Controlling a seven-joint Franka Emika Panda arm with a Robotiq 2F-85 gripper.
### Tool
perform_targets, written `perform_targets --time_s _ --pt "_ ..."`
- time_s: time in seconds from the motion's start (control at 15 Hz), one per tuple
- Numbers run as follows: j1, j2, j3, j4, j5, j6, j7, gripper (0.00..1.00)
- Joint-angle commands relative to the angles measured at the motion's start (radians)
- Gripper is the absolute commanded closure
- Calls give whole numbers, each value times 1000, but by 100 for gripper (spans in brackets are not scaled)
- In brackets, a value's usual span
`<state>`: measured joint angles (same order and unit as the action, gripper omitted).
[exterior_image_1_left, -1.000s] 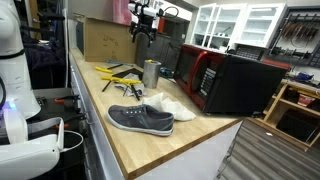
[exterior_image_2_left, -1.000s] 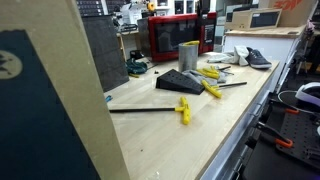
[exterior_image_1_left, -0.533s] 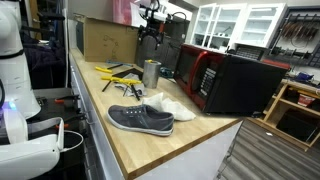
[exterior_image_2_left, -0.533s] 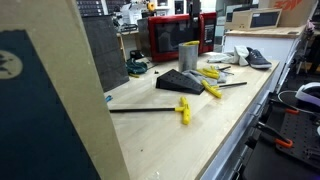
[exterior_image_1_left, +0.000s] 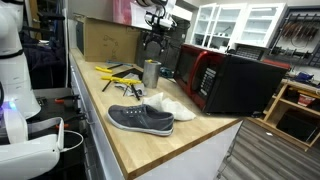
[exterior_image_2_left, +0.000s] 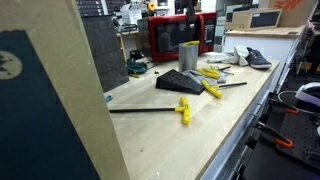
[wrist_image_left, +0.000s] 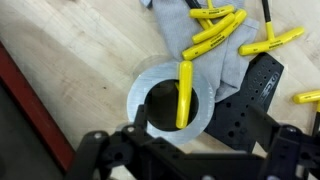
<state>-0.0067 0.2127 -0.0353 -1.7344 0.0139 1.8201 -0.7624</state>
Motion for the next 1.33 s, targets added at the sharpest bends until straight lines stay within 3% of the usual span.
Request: perform_targets --time_s 0.0,0.53,0.6,0.73,1.27 --pt "-10 55 36 55 -22 -43 -18 0" --pt "-17 115 62 100 -96 -64 -23 0" --pt "-20 114 62 100 -94 -67 -20 25" --pt "-26 111 64 95 -85 -69 -20 32" --pt "-30 107 70 70 -79 -67 -22 95"
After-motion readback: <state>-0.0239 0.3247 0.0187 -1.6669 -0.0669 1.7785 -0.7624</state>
